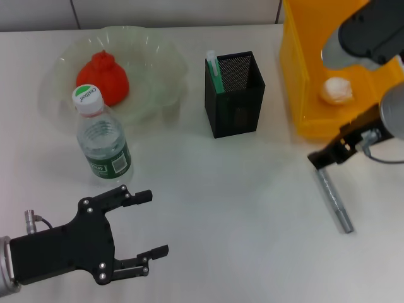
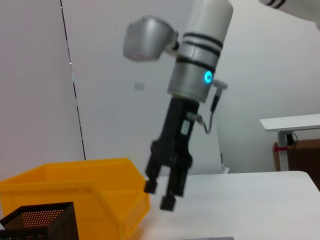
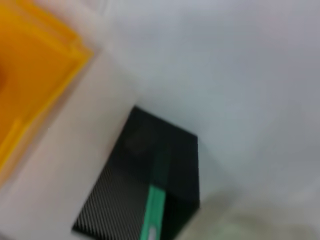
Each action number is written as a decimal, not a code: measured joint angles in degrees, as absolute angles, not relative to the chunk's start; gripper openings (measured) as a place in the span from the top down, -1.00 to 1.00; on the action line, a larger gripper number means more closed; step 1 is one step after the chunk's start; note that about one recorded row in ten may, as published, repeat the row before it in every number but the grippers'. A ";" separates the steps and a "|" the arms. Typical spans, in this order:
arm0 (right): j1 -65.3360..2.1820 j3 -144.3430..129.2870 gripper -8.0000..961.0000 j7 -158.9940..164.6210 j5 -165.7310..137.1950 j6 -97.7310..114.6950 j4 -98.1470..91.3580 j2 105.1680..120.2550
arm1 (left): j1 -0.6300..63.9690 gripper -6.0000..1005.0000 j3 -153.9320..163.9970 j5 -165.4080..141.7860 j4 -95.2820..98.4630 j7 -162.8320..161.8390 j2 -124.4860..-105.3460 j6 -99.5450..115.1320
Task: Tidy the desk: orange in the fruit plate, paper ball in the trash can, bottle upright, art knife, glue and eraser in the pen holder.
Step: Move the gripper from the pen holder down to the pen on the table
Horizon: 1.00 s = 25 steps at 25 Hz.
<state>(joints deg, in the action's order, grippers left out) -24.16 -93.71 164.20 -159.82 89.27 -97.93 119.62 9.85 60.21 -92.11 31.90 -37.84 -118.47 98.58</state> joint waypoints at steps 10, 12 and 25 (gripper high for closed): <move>-24.66 -93.46 -0.63 163.78 -159.44 83.72 -86.60 119.49 | 10.16 -0.61 60.36 -92.11 31.90 -37.79 -118.56 98.64; -25.07 -93.46 -0.63 163.71 -159.30 83.15 -84.84 119.52 | 10.23 -0.61 60.36 -92.11 31.90 -37.79 -118.57 98.70; -27.75 -92.16 0.08 161.03 -155.04 81.06 -76.38 119.28 | 10.23 -0.61 60.40 -92.11 31.90 -37.79 -118.57 98.78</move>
